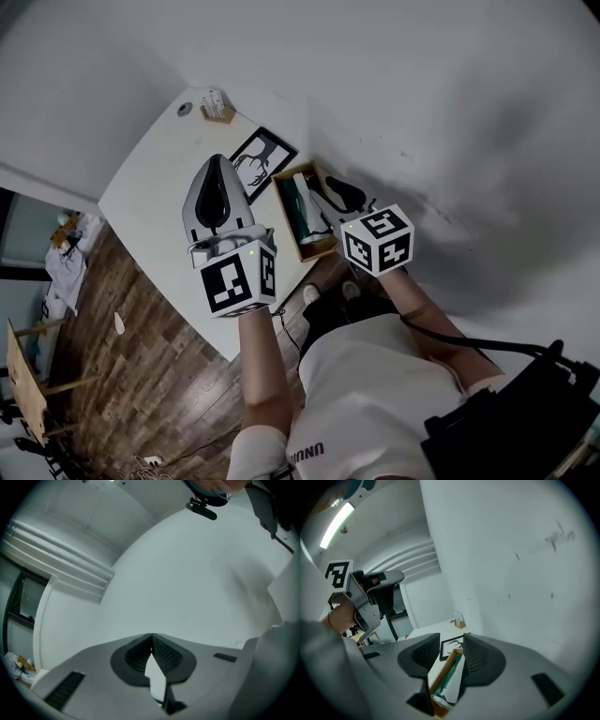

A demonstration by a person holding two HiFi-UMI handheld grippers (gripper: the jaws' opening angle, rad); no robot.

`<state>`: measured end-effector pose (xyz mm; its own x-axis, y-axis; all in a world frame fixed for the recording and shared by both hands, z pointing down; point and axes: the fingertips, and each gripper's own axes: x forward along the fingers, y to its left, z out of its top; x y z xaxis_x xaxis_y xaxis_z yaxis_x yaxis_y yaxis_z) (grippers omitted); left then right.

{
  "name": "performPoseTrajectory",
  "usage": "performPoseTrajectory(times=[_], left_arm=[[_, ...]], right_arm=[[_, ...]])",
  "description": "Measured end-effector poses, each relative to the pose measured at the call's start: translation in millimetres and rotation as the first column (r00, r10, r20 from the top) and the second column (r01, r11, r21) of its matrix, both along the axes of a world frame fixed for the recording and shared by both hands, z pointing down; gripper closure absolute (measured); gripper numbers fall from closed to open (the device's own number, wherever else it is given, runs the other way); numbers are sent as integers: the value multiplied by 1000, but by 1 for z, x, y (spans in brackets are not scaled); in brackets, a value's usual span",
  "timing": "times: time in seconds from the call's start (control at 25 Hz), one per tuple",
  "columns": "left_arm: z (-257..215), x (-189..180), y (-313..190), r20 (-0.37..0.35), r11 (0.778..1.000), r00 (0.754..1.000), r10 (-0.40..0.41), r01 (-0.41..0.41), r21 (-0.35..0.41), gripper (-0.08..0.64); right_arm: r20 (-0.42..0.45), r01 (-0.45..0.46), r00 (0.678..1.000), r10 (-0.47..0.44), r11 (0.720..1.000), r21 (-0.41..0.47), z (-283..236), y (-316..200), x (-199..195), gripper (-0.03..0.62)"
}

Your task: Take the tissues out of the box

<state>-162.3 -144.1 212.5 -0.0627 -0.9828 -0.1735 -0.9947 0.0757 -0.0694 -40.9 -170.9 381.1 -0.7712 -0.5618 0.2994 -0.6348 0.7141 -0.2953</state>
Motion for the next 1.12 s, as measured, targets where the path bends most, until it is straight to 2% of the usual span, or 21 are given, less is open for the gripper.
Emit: performPoseTrajectory(times=[0.2, 0.44, 1.12], left_arm=[[13, -7, -17, -12, 998, 999, 51, -51, -23, 545], [27, -17, -31, -36, 993, 994, 99, -101, -62, 545], [84, -10, -76, -103, 970, 978, 181, -194, -143, 545]], right_arm=[[-43, -62, 997, 60, 998, -27, 19, -13, -3, 421], [-124, -108, 988, 95, 989, -101, 47, -14, -10, 394], [-261, -131, 963, 68, 964, -233, 110, -13, -17, 359]])
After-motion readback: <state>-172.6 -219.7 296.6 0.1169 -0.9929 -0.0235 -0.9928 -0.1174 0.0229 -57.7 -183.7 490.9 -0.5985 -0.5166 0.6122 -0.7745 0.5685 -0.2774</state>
